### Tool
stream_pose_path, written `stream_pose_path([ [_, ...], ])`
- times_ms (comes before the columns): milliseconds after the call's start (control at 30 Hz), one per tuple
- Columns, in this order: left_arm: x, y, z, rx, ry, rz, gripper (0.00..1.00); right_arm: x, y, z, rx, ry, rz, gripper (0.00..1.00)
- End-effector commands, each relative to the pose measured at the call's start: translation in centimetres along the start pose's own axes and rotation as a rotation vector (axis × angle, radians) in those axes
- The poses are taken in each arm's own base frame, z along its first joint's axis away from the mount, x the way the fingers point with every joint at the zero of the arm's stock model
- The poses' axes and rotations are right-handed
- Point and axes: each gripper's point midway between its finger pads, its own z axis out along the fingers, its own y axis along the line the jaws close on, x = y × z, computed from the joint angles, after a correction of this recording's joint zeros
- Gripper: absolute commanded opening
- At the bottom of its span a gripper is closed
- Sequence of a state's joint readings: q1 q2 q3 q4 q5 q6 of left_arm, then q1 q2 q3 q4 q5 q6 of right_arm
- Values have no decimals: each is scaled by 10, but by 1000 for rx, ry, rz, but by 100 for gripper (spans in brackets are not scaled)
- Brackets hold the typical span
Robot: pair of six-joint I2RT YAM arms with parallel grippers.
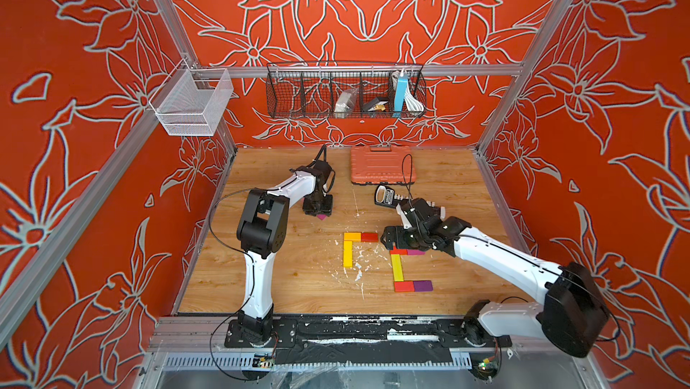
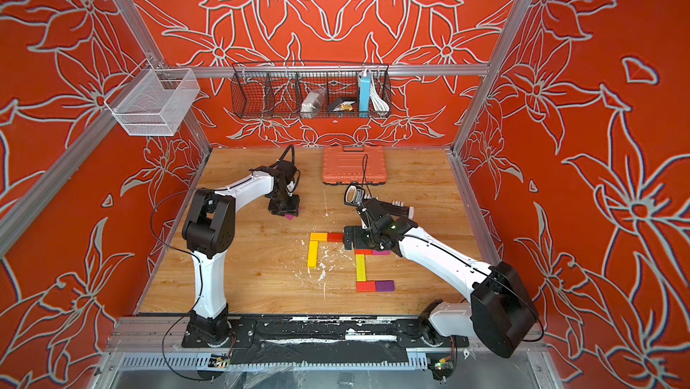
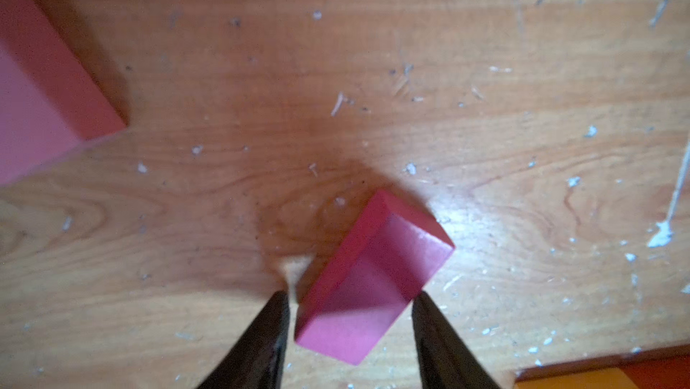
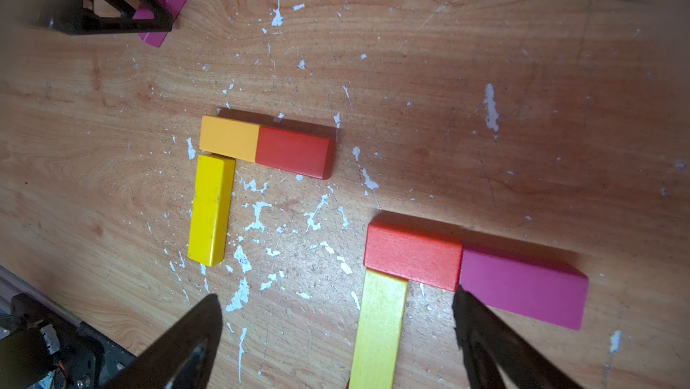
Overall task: Assemble the letter c with building blocks
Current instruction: Pick up the building block from the center of the board.
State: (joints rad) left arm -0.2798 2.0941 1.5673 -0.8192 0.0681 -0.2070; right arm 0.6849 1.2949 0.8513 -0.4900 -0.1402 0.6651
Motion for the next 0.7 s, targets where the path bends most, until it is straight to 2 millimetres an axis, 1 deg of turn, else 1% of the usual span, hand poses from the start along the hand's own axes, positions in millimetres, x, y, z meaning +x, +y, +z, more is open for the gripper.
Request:
stream_pose_path([
  [0,3,6,9,-26,19,0,48,-4,3,-5,-9,-6,9,98],
  [33,3,6,9,-25,19,-1,47,-4,2,-5,-9,-6,10,98],
  [233,1,-1,7,11,12,7,30,-4,2,-7,-10,-8,9,98],
  [333,2,-3,1,23,2,3,28,-4,1,-9,-10,-13,10,98],
  [433,6,-5,-10,40,-10,1,28,-2,1,-11,-14,-12,9,98],
  [533,17,-9,-25,58,-18,2,27,0,0,-14,-17,-12,8,98],
  [667,48,-23,-45,82,-26,33,27,6,-3,-20,-18,-18,9,98],
])
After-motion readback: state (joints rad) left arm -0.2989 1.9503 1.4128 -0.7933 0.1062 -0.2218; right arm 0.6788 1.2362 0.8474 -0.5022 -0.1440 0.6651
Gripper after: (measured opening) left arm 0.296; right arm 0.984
